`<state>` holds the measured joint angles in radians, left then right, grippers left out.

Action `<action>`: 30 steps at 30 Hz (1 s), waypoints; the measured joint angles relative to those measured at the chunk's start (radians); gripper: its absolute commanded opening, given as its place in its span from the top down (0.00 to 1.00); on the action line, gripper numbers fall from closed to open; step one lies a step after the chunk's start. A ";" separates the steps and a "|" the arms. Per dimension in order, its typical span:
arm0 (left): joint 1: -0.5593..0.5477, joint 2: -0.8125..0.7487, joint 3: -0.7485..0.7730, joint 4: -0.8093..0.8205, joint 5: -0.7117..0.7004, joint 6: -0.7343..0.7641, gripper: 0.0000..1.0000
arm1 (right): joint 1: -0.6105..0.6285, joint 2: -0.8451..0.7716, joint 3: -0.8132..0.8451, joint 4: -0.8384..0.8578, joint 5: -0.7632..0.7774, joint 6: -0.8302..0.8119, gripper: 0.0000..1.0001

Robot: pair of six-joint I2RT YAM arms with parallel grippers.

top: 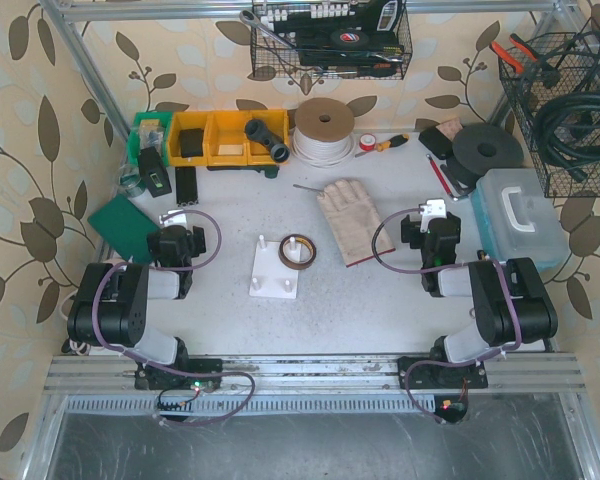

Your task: Install the large spring

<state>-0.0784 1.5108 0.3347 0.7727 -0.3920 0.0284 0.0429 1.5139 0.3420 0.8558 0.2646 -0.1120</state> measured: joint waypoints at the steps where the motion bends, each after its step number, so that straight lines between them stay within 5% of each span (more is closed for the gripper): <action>1: 0.000 0.000 0.000 0.001 -0.001 0.000 0.02 | 0.000 0.000 0.000 0.000 0.000 0.000 0.00; 9: -0.027 -0.023 -0.049 0.077 -0.062 0.010 0.02 | 0.024 -0.031 -0.005 0.000 0.010 -0.008 0.00; 16: -0.127 -0.048 -0.085 0.124 -0.180 0.063 0.02 | 0.049 -0.300 -0.005 -0.160 0.024 -0.010 0.00; 27: -0.153 -0.334 0.422 -0.735 -0.251 -0.199 0.02 | -0.016 -0.691 0.312 -0.852 -0.011 0.361 0.01; 30: -0.153 -0.380 0.430 -0.923 -0.218 -0.279 0.01 | -0.061 -0.658 0.328 -0.969 -0.149 0.463 0.20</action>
<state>-0.2310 1.1309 0.7647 -0.1501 -0.6098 -0.2504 -0.0177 0.8562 0.6697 -0.1131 0.1154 0.3508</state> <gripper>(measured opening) 0.985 0.970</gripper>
